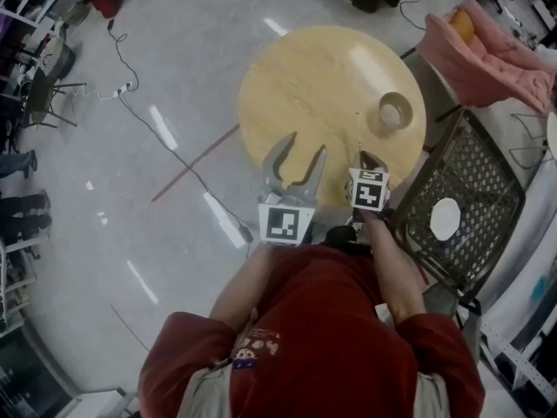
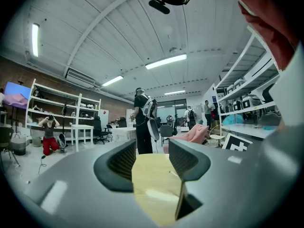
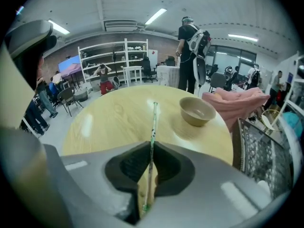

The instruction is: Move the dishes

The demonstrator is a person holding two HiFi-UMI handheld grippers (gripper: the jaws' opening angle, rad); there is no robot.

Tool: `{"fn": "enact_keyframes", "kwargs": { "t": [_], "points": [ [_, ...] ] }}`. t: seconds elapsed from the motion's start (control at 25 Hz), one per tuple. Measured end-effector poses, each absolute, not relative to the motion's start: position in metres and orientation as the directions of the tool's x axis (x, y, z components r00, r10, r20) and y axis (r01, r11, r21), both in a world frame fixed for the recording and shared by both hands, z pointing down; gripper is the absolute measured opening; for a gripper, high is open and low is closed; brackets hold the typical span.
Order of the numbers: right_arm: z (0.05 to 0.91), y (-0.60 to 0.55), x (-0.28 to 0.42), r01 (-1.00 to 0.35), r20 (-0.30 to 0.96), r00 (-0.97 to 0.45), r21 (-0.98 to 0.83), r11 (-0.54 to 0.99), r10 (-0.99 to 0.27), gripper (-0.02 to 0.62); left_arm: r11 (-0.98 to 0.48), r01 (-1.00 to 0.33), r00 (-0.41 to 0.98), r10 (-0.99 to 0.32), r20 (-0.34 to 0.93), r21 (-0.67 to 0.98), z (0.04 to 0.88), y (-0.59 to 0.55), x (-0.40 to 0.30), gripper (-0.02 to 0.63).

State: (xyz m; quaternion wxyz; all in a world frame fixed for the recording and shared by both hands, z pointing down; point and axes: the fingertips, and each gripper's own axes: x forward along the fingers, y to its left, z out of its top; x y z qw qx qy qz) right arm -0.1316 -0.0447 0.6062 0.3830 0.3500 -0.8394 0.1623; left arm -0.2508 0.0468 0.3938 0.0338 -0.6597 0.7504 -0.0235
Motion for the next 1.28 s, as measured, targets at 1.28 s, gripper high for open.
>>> {"fn": "enact_keyframes", "kwargs": {
  "t": [1.28],
  "points": [
    [0.612,-0.093,0.12,-0.961,0.76,-0.18,-0.001,0.275,-0.625,0.023,-0.325,-0.942,0.328,-0.945,-0.018,-0.083,0.398,-0.064,-0.039,0.225]
  ]
}}
